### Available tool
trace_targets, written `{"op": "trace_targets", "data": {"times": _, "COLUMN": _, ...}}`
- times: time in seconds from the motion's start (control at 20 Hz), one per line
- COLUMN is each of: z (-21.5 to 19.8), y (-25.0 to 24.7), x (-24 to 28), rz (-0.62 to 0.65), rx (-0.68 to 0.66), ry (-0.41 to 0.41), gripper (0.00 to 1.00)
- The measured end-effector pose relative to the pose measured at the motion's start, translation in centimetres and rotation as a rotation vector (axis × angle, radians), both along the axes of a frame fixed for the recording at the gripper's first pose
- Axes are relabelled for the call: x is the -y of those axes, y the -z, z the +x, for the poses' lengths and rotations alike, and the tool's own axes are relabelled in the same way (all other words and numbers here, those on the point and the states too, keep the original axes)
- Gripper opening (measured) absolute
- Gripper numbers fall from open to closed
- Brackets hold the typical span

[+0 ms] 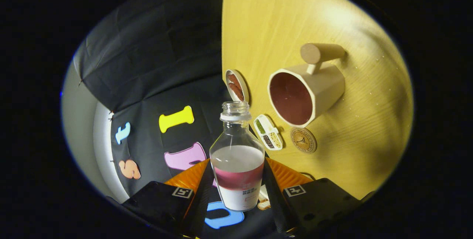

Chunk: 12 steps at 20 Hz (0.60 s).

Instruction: Take the bottle from table, then pour the juice into the cup, finally place the bottle on the coaster

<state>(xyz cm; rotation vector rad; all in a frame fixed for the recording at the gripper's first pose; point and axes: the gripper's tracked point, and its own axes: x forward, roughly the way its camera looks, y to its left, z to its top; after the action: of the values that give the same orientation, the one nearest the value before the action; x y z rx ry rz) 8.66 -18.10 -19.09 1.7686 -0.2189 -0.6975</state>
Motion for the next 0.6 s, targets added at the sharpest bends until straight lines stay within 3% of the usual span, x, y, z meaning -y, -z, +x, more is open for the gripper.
{"op": "trace_targets", "data": {"times": 0.6, "z": 0.9, "y": -8.4, "x": -1.6, "rz": -0.615, "rx": -0.128, "ry": -0.076, "gripper": 0.74}}
